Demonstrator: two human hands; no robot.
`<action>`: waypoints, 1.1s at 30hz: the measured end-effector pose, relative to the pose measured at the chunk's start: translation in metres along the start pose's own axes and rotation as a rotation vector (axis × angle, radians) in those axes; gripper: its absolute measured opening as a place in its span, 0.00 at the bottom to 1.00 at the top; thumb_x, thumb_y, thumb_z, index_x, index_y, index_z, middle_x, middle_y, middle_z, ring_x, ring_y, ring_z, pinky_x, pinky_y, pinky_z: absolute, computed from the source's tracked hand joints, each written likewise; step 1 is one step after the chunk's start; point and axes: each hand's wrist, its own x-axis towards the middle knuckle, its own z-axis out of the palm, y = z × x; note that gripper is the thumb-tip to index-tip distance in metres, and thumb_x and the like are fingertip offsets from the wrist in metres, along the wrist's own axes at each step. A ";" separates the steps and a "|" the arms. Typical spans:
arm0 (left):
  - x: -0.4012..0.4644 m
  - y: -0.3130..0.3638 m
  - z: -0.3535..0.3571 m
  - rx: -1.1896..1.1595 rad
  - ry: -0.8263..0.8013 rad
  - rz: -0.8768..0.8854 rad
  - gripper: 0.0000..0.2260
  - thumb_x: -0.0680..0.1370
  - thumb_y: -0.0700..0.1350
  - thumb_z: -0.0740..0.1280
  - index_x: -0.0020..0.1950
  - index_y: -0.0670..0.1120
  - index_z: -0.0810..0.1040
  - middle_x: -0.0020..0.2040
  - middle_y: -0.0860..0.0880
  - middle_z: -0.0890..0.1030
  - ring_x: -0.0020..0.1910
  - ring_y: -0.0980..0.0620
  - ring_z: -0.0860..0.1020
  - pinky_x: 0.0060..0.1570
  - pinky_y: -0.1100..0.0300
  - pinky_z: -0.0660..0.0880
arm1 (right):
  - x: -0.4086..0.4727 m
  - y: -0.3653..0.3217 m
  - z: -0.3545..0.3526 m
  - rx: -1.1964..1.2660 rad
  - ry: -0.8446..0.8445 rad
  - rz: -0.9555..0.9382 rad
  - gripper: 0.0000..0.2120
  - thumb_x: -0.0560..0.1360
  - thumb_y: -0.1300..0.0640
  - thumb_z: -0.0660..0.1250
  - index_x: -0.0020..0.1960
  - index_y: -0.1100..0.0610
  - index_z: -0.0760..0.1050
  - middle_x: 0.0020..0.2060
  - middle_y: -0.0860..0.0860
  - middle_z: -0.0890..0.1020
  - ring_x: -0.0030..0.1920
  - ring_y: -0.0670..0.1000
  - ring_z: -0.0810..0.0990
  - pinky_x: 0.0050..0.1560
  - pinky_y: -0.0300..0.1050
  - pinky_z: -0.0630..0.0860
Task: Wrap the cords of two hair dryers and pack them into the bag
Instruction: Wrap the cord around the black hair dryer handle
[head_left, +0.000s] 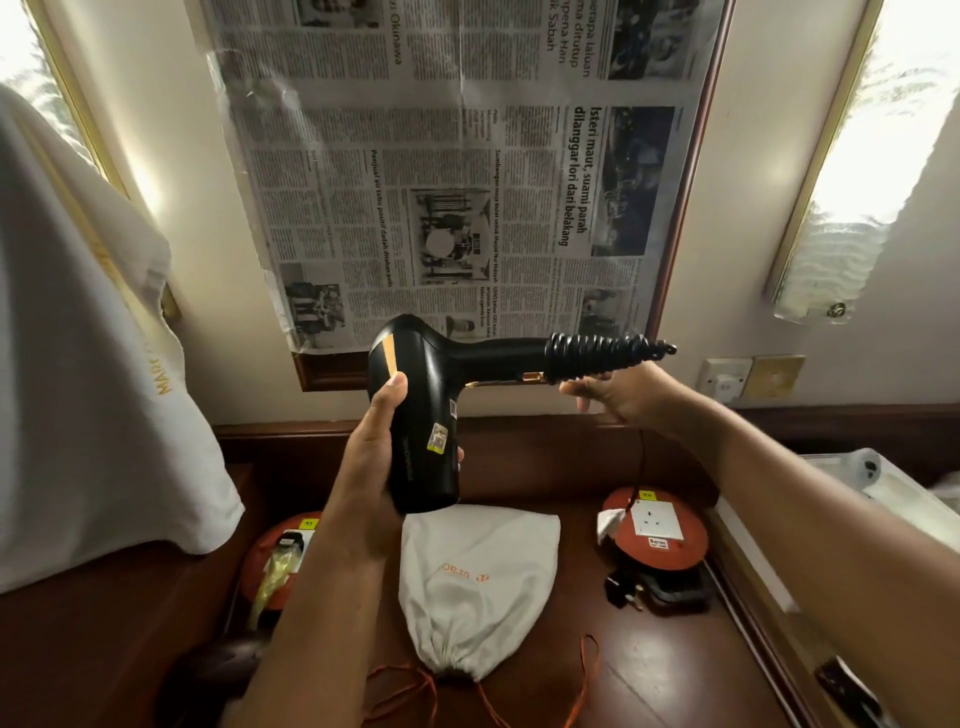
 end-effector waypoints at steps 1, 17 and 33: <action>0.001 0.002 0.000 0.009 0.007 -0.012 0.23 0.75 0.59 0.64 0.60 0.42 0.76 0.45 0.41 0.81 0.37 0.44 0.79 0.35 0.55 0.79 | 0.000 -0.004 -0.010 -0.060 -0.032 -0.053 0.06 0.78 0.62 0.65 0.47 0.56 0.80 0.38 0.46 0.79 0.37 0.44 0.77 0.39 0.34 0.74; 0.024 0.021 0.010 0.323 0.084 0.182 0.27 0.67 0.58 0.76 0.61 0.54 0.70 0.57 0.43 0.80 0.54 0.44 0.81 0.48 0.51 0.79 | 0.026 -0.058 -0.066 -0.434 0.052 -0.216 0.06 0.75 0.55 0.70 0.48 0.57 0.84 0.44 0.50 0.86 0.42 0.51 0.83 0.47 0.46 0.81; 0.035 -0.009 0.021 0.236 0.400 0.382 0.30 0.71 0.58 0.72 0.69 0.52 0.66 0.58 0.50 0.78 0.58 0.50 0.78 0.57 0.46 0.78 | -0.015 -0.073 0.014 -0.268 0.330 -0.067 0.08 0.78 0.61 0.56 0.42 0.56 0.71 0.36 0.51 0.75 0.35 0.48 0.73 0.30 0.41 0.64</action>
